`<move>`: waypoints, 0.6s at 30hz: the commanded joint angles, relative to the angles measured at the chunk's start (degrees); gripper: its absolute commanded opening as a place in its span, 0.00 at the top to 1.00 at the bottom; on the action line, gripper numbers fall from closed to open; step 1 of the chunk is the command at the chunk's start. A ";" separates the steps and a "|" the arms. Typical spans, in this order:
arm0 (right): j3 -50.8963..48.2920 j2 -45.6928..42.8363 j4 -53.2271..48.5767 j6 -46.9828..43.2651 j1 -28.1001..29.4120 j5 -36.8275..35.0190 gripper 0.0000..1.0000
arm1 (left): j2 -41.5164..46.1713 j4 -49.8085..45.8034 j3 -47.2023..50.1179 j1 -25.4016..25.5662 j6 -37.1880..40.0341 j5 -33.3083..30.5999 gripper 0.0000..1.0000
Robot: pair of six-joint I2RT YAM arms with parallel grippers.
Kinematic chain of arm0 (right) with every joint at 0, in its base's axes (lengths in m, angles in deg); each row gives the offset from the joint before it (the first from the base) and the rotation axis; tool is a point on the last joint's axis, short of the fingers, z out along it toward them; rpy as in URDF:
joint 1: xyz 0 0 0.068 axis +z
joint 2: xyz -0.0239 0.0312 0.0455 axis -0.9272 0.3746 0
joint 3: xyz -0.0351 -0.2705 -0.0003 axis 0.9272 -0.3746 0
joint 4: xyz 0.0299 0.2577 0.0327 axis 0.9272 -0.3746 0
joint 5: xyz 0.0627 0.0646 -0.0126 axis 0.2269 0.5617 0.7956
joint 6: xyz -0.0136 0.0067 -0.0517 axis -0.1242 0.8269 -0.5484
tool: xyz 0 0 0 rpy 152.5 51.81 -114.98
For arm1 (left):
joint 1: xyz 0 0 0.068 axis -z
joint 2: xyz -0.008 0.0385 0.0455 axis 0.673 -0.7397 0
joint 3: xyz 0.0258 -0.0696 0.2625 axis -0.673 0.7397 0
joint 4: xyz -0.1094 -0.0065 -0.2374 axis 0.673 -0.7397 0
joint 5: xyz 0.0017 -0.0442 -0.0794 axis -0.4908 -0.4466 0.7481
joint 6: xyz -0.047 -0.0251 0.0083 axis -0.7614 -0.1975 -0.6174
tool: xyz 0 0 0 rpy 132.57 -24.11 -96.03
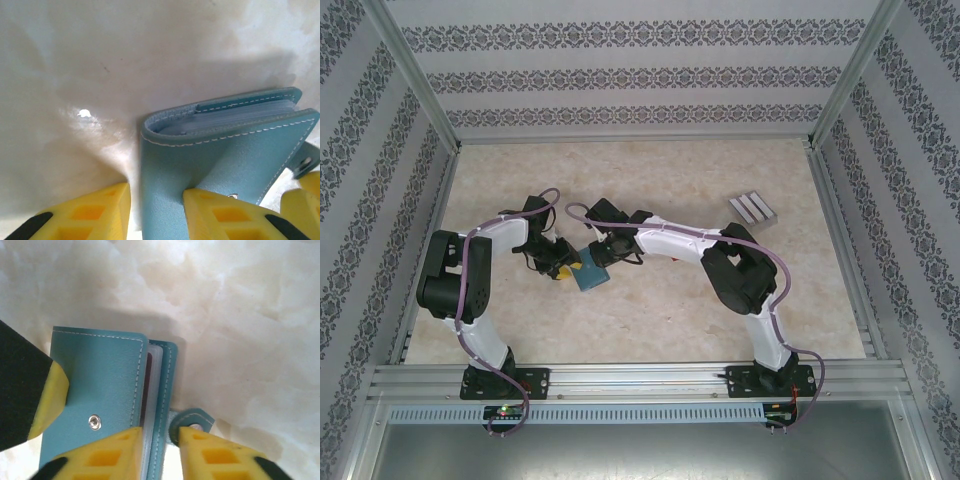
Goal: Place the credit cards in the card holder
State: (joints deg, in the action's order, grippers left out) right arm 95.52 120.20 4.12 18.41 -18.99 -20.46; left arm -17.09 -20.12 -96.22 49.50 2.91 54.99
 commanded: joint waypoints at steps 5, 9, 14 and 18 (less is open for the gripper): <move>1.28 -1.72 -1.76 -1.02 0.99 -2.75 0.62 | -4.36 2.28 1.89 0.27 -0.08 -6.66 0.66; 1.94 -1.01 -2.58 -0.77 1.17 -4.73 0.63 | -4.32 2.10 1.80 0.27 -0.06 -6.64 0.66; 2.39 -1.46 -3.40 -0.24 1.17 -6.38 0.78 | -4.15 1.76 1.73 0.27 0.06 -6.78 0.66; 2.31 -2.19 -3.47 -0.31 1.17 -7.52 0.94 | -4.21 1.96 1.91 0.27 -0.06 -6.69 0.66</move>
State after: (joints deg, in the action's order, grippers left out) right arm 96.50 119.69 2.35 17.86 -18.33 -25.46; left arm -17.20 -19.97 -96.24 49.50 2.91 55.25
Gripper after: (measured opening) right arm 0.078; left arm 0.340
